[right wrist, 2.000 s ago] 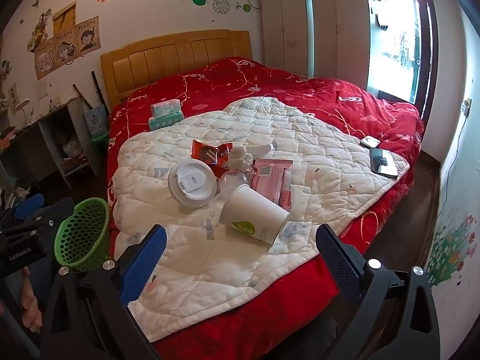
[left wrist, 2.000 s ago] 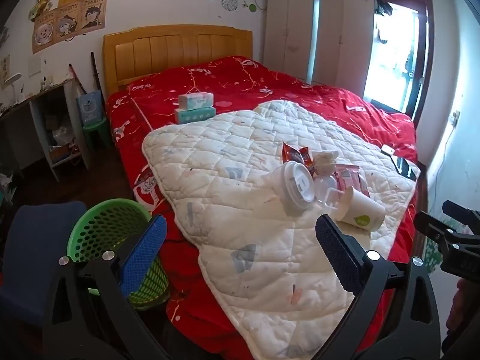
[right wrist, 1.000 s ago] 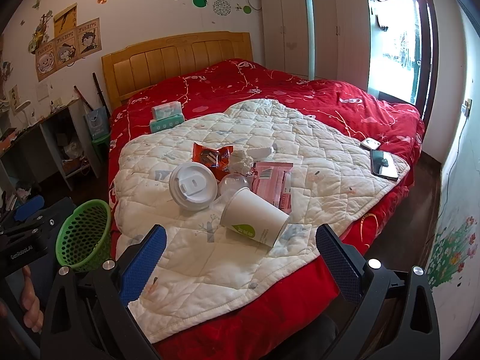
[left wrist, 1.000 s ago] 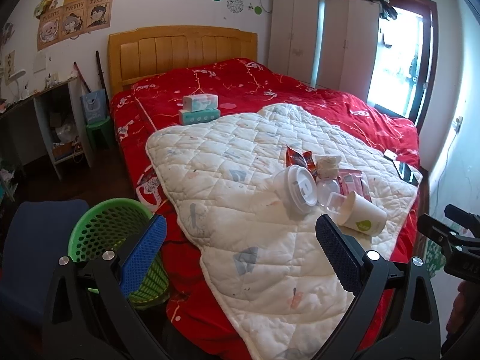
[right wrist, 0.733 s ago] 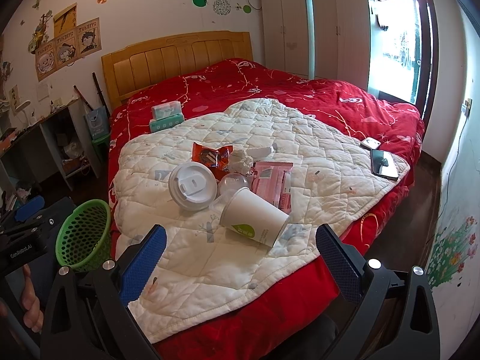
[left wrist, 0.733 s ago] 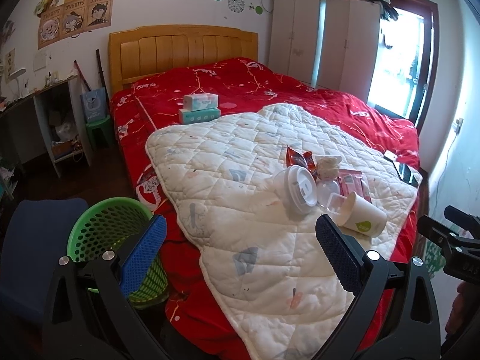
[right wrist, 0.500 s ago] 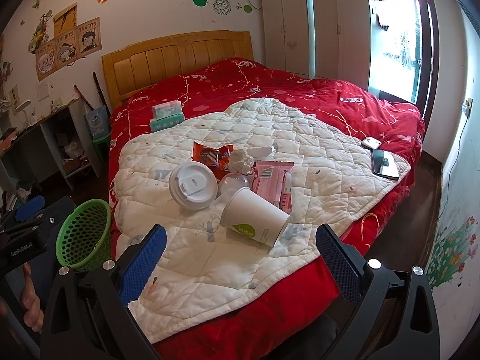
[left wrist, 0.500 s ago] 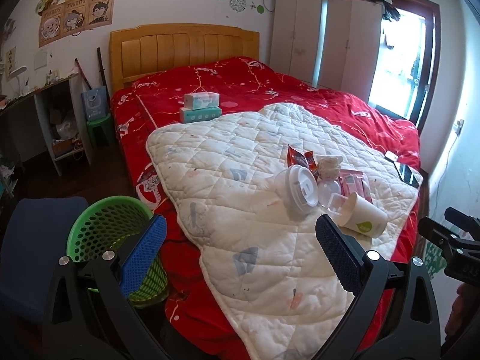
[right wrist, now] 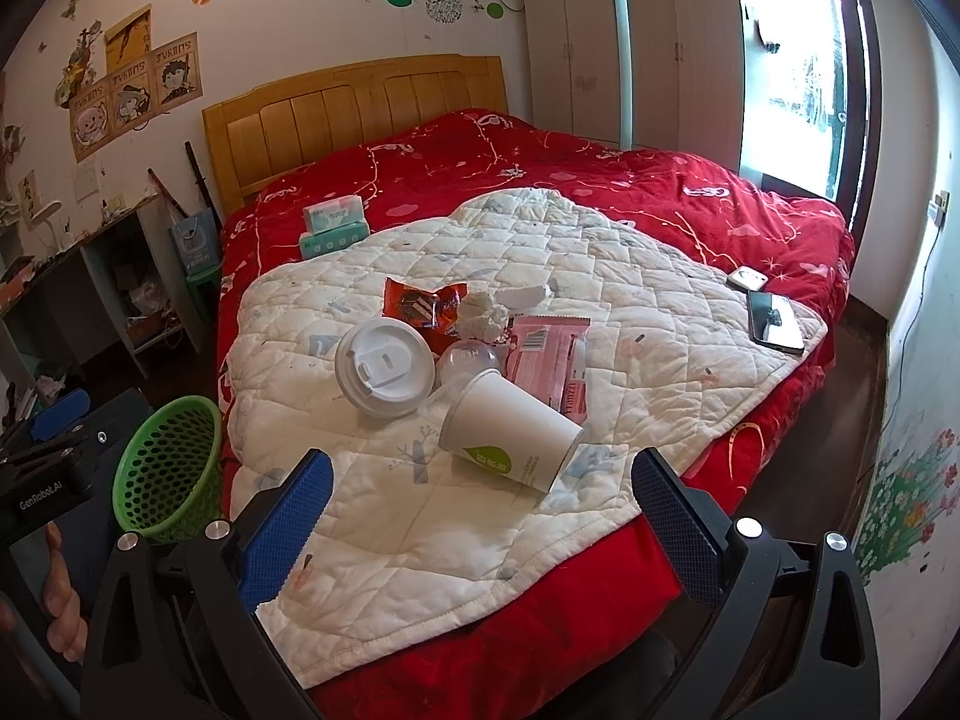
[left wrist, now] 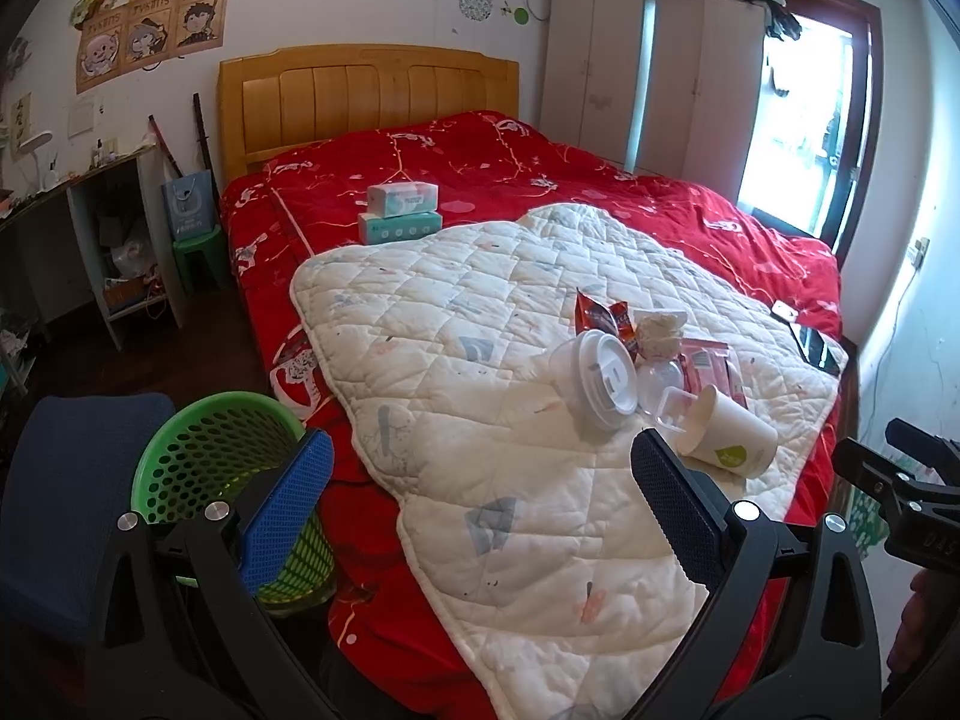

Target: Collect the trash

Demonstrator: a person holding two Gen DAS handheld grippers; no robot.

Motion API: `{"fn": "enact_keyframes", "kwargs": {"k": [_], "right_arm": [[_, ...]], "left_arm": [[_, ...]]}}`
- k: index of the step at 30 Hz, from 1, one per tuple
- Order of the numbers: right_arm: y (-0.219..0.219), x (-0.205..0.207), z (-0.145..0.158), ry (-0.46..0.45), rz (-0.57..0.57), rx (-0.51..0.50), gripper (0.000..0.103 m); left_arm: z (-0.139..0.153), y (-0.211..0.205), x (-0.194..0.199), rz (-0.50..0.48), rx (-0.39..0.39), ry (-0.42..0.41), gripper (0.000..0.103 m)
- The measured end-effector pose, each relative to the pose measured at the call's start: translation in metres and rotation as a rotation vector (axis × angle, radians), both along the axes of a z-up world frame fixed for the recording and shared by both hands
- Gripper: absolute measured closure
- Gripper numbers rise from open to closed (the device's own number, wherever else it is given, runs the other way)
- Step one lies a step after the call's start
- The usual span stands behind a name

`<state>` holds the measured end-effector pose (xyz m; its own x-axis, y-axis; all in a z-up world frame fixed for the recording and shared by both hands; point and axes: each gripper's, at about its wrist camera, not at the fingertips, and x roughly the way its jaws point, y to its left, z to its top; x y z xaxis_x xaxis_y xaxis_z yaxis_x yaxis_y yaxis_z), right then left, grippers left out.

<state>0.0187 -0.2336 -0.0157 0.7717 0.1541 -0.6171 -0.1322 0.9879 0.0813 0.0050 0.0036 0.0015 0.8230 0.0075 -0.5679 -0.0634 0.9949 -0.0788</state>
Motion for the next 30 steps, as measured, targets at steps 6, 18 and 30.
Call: {"fn": "enact_keyframes", "kwargs": {"k": [6, 18, 30], "right_arm": [[0.001, 0.005, 0.0, 0.005, 0.006, -0.005, 0.007], [0.002, 0.018, -0.004, 0.017, 0.024, -0.026, 0.007], [-0.003, 0.045, -0.018, 0.056, 0.094, -0.045, 0.007]], "left_arm": [[-0.001, 0.0, 0.002, 0.0, 0.003, 0.003, 0.005], [0.001, -0.002, 0.022, -0.005, 0.013, 0.011, 0.005], [-0.004, -0.002, 0.042, -0.006, 0.018, 0.036, 0.005]]}}
